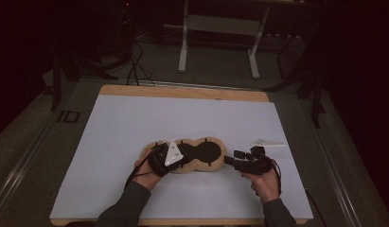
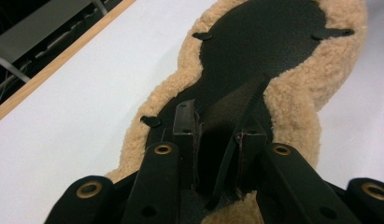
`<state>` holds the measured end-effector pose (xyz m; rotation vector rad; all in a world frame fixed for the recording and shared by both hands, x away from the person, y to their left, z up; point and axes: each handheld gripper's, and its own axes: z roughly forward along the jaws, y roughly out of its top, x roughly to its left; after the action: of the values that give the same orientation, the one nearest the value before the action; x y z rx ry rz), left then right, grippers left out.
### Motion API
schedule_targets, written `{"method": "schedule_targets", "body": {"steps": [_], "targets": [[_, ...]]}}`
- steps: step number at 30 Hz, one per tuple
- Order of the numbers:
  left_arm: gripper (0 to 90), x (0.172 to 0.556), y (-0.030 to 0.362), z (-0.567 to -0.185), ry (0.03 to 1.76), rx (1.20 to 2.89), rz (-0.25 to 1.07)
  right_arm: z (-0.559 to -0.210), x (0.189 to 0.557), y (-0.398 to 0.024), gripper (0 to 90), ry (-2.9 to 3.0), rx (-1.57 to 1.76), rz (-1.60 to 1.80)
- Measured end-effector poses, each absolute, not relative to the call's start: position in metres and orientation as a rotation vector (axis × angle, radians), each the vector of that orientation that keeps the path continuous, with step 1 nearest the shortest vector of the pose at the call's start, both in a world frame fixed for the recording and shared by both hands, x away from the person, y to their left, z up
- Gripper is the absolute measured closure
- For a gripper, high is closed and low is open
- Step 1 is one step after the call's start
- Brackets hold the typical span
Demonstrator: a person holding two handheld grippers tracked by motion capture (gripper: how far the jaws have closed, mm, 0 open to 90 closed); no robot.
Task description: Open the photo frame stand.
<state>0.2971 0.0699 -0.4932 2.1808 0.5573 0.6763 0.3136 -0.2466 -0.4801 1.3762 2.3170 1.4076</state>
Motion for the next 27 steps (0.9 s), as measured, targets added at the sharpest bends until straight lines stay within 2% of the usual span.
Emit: {"method": "schedule_targets", "body": {"steps": [13,27], "targets": [[75.9,0.296,0.074,-0.493,0.571,2.154,0.669,-0.481,0.327,-0.236,34.4,2.347,1.453,1.418],[75.8,0.294,0.078,-0.492,0.577,2.124,0.663,-0.484,0.338,-0.224,23.9,2.378,1.537,1.415]]}}
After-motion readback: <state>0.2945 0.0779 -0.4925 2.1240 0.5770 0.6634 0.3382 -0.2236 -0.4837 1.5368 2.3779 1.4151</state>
